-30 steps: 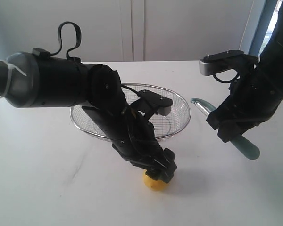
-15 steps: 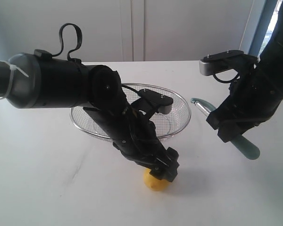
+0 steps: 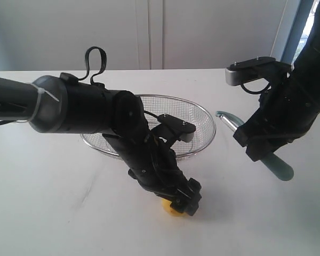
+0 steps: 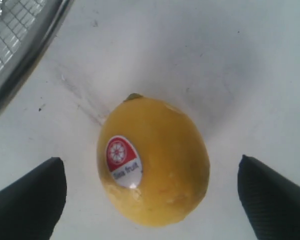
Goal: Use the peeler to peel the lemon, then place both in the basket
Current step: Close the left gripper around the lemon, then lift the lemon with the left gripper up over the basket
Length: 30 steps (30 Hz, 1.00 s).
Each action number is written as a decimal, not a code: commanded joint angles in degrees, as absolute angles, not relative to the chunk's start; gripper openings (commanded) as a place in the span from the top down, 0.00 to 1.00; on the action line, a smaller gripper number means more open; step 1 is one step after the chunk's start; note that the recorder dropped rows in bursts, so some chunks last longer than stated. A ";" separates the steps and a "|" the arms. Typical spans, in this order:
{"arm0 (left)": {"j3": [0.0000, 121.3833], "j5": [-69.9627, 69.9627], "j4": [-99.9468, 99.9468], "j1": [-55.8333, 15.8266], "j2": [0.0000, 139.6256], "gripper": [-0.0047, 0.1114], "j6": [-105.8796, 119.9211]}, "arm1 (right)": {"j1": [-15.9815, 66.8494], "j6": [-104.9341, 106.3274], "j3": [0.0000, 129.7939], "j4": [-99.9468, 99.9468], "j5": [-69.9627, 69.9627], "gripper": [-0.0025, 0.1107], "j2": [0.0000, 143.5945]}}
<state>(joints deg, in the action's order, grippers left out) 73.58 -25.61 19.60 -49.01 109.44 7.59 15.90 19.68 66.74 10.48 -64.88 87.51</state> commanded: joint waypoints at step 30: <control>73.69 -26.77 20.13 -49.32 112.49 0.81 7.58 | 15.39 20.45 66.63 10.50 -64.22 0.98 86.80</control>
